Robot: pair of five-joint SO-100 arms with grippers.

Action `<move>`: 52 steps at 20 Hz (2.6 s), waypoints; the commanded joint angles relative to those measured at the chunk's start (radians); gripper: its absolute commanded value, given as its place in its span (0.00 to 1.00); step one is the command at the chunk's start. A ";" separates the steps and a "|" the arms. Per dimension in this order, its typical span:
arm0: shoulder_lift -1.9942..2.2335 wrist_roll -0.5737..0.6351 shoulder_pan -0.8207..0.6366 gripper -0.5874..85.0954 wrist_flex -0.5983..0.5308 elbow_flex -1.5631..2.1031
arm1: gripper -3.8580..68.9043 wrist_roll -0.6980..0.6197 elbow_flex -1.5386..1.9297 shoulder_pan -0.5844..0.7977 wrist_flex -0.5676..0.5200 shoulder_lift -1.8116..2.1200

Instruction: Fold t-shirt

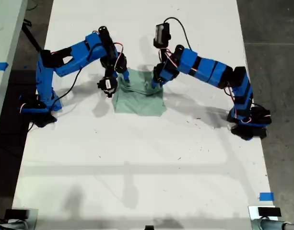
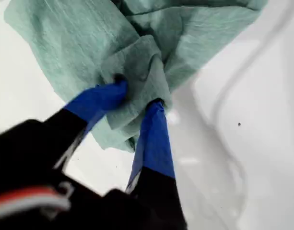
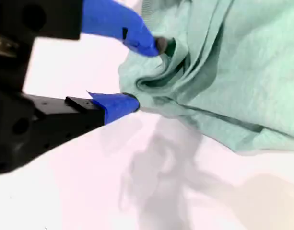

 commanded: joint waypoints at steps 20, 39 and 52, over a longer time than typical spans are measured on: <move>1.543 -0.255 -0.067 0.24 -0.485 1.450 | 0.09 0.199 1.307 0.316 0.077 1.663; 2.407 -0.551 0.348 0.07 -0.425 2.224 | 0.09 0.091 2.230 -0.083 -0.201 2.398; 2.407 -0.551 0.370 0.07 -0.425 2.224 | 0.09 0.089 2.230 -0.083 -0.201 2.398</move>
